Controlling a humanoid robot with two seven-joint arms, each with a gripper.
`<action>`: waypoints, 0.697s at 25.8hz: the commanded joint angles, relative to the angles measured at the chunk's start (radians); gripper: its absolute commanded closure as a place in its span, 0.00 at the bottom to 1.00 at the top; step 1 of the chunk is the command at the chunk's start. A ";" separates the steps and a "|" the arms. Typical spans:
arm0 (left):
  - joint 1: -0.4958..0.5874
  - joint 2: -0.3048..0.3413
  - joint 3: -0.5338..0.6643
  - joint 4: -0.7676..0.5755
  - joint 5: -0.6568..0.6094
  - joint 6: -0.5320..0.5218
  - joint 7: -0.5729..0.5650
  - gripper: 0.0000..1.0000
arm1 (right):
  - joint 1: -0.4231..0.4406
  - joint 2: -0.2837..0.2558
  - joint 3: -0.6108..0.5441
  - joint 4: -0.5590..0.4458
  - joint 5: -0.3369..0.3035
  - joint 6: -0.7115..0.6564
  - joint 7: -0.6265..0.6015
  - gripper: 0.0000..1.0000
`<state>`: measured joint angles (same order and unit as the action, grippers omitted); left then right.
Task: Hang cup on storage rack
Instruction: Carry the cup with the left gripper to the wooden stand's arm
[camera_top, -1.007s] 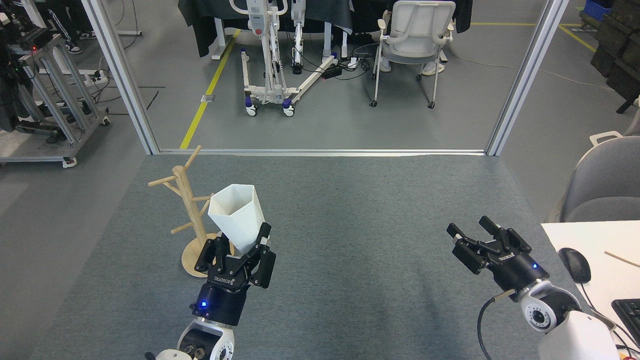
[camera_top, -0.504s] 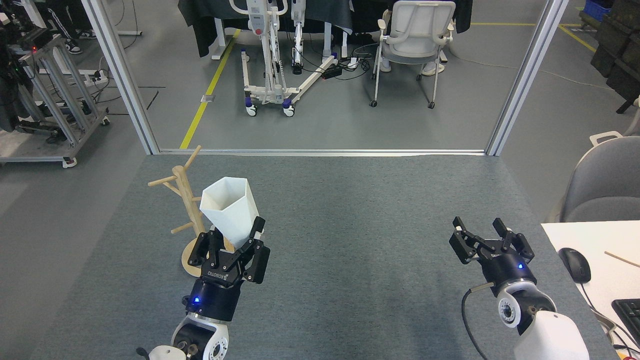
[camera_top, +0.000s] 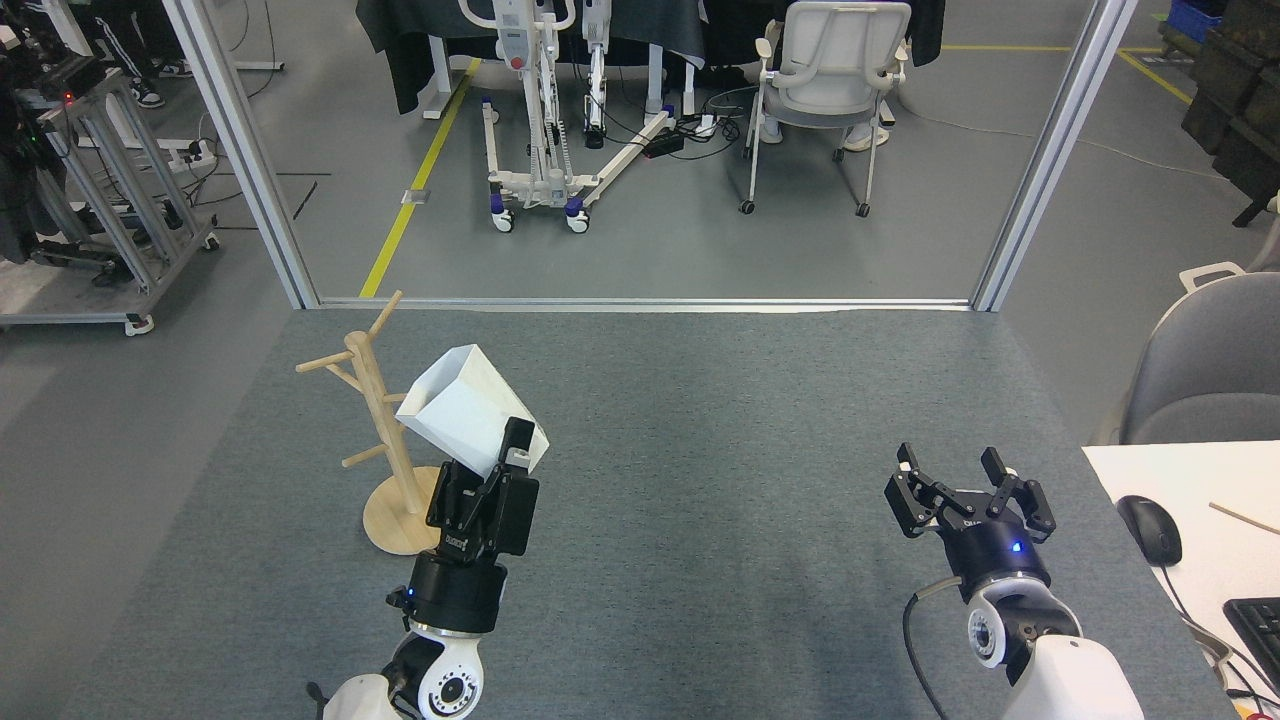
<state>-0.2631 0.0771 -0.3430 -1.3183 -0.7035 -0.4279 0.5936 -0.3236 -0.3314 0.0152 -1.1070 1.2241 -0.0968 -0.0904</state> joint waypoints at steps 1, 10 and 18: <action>-0.033 -0.014 -0.002 0.060 0.055 -0.022 0.000 1.00 | 0.001 0.000 0.003 0.001 0.002 0.005 -0.005 0.02; -0.134 -0.040 -0.008 0.218 0.104 -0.061 -0.005 1.00 | 0.001 -0.003 0.003 0.001 0.000 0.003 -0.005 0.02; -0.166 -0.040 -0.007 0.307 0.174 -0.060 0.000 1.00 | 0.003 -0.008 0.005 0.001 -0.005 0.000 -0.006 0.02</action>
<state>-0.4215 0.0370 -0.3504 -1.0391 -0.5540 -0.4899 0.5898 -0.3211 -0.3376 0.0197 -1.1065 1.2214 -0.0958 -0.0971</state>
